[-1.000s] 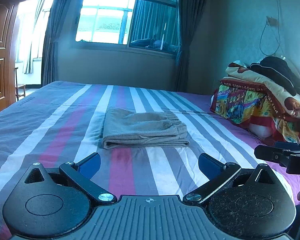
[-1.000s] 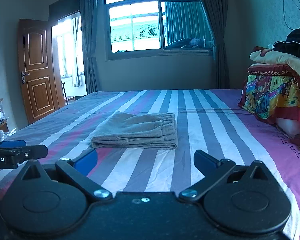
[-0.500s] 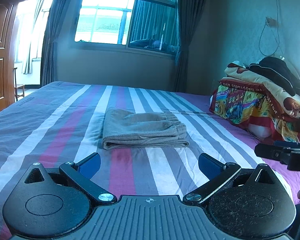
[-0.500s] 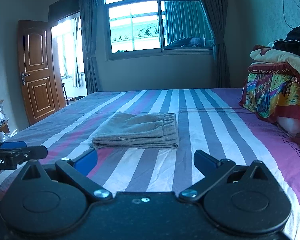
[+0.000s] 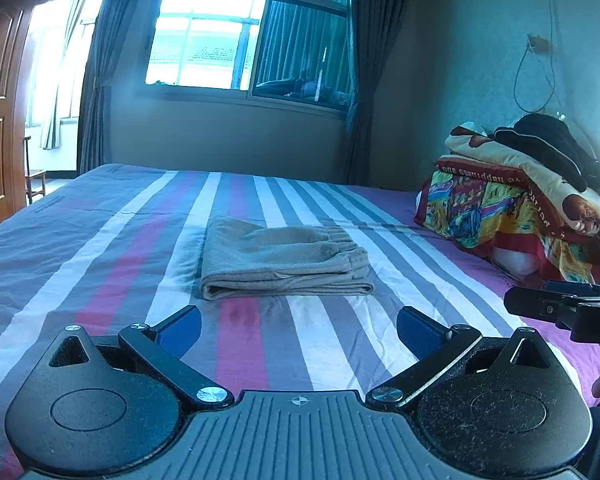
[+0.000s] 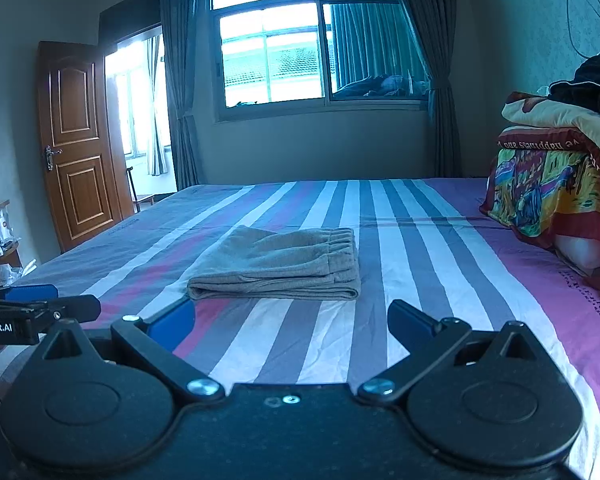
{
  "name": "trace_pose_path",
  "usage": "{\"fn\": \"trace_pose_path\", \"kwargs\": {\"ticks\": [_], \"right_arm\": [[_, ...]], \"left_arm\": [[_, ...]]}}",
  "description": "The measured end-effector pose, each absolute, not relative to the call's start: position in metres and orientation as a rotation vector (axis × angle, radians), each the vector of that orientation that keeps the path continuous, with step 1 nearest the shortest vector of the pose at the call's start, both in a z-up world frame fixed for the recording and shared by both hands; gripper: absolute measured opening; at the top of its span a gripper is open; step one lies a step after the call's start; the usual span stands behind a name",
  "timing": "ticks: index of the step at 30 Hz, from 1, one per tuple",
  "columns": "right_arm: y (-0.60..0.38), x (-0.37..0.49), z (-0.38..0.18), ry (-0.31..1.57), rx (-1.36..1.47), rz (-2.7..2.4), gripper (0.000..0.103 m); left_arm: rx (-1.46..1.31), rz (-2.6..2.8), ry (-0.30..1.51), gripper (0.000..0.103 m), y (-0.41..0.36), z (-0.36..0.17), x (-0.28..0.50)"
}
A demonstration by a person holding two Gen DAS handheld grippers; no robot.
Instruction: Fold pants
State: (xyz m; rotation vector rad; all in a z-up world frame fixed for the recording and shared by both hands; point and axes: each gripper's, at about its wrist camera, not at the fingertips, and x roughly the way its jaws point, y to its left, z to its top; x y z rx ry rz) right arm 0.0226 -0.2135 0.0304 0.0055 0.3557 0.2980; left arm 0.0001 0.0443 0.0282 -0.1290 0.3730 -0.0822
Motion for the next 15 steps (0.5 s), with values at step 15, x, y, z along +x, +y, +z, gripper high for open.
{"fn": "trace_pose_path", "kwargs": {"ticks": [15], "right_arm": [[-0.2136, 0.0273, 0.0300, 0.362, 0.025, 0.310, 0.103]], "left_arm": [[-0.124, -0.098, 0.368, 0.103, 0.0467, 0.0317, 0.0004]]}}
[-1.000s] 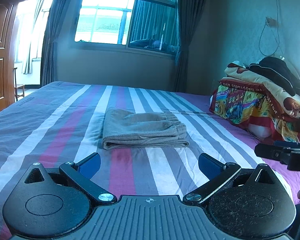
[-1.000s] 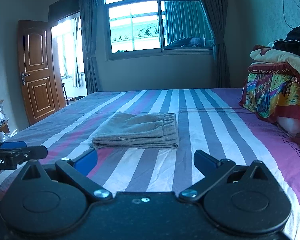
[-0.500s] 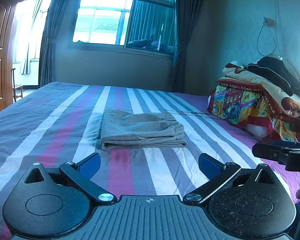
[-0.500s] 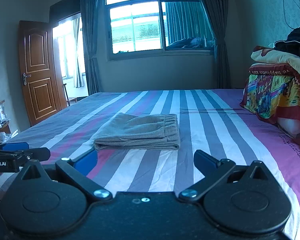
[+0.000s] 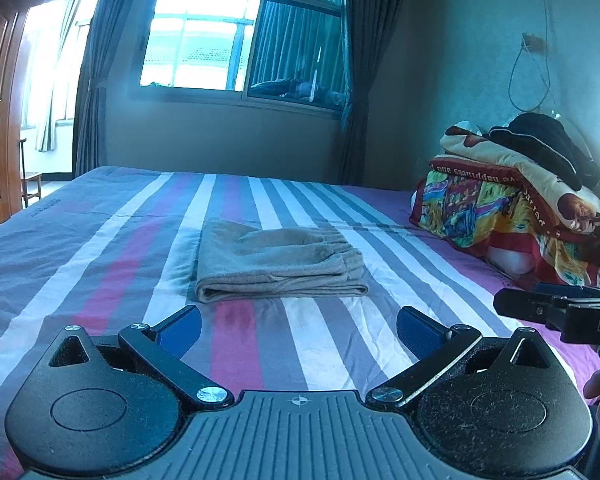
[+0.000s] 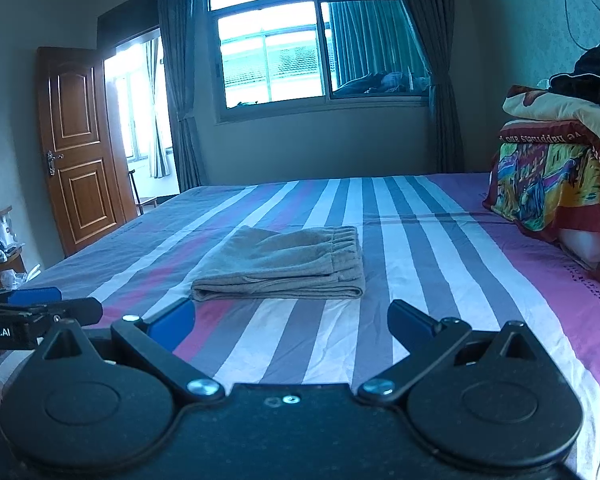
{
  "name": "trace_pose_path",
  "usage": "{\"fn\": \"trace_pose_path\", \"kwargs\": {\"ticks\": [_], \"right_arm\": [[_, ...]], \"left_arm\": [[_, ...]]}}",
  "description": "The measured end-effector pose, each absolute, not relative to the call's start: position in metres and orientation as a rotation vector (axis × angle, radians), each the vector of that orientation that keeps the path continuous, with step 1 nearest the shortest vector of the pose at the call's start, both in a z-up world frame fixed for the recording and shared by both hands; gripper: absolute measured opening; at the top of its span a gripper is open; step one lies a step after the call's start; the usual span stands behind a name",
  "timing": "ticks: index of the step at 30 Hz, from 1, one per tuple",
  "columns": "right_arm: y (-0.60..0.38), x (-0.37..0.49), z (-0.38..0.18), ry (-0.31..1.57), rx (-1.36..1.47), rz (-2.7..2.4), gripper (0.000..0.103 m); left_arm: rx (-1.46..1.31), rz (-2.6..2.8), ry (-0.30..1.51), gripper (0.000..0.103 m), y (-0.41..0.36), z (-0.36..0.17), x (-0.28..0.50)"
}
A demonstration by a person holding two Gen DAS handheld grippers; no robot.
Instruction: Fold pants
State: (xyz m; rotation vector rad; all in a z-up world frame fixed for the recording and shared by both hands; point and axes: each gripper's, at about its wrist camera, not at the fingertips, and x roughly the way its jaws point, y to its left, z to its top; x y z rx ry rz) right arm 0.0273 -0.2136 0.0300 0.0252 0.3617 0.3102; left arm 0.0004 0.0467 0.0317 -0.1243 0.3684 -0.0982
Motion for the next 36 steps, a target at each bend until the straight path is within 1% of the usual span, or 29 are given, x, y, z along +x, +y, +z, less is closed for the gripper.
{"fn": "trace_pose_path", "kwargs": {"ticks": [29, 36], "right_arm": [[-0.2145, 0.0267, 0.0292, 0.356, 0.023, 0.311, 0.103], [-0.2116, 0.0262, 0.0297, 0.352, 0.010, 0.306, 0.103]], "left_arm": [[-0.093, -0.067, 0.390, 0.103, 0.0435, 0.0298, 0.0062], [-0.109, -0.062, 0.362, 0.103, 0.0445, 0.0316, 0.0032]]}}
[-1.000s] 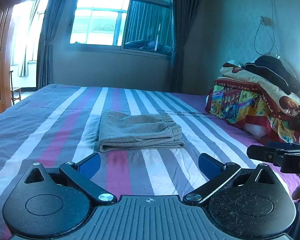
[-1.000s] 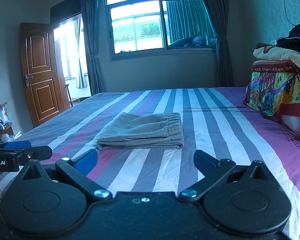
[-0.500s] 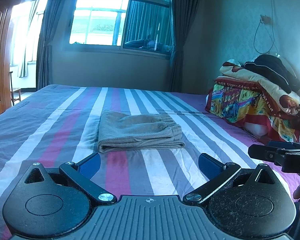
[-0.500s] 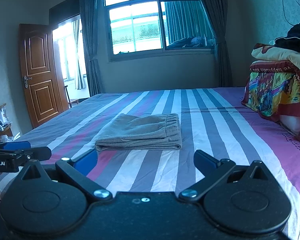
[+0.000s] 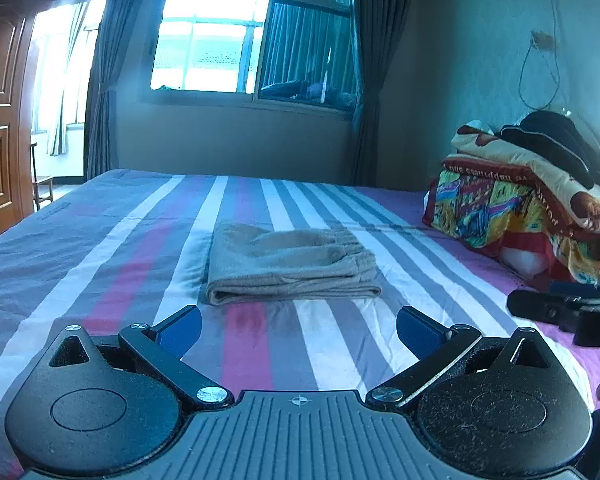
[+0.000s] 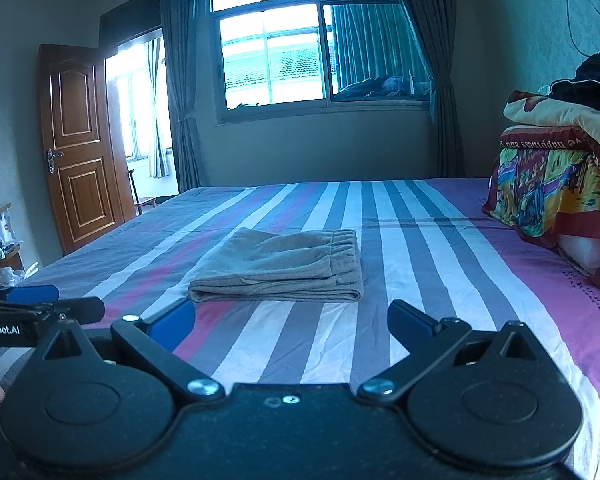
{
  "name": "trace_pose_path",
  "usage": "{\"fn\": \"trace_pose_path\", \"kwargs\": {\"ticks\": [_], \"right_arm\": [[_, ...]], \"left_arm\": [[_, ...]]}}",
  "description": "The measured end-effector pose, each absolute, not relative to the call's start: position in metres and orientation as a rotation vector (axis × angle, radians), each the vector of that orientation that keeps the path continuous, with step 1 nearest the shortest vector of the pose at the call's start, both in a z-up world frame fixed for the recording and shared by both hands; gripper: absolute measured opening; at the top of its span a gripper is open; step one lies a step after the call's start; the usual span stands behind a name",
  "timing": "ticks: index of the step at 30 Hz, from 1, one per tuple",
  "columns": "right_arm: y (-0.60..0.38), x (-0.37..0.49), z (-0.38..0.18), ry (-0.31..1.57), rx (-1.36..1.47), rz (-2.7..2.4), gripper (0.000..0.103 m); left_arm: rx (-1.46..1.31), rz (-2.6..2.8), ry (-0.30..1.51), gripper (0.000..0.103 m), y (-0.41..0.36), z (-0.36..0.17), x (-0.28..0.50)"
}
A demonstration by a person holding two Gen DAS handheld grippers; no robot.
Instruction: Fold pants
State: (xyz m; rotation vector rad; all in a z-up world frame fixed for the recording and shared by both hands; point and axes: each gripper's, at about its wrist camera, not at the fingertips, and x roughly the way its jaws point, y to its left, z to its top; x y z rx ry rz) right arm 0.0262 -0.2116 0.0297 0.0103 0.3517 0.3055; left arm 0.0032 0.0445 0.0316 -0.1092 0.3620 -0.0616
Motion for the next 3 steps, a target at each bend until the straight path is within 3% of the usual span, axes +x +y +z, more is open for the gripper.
{"fn": "trace_pose_path", "kwargs": {"ticks": [3], "right_arm": [[-0.2097, 0.0270, 0.0278, 0.361, 0.006, 0.303, 0.103]], "left_arm": [[-0.110, -0.064, 0.358, 0.103, 0.0420, 0.0348, 0.0020]]}}
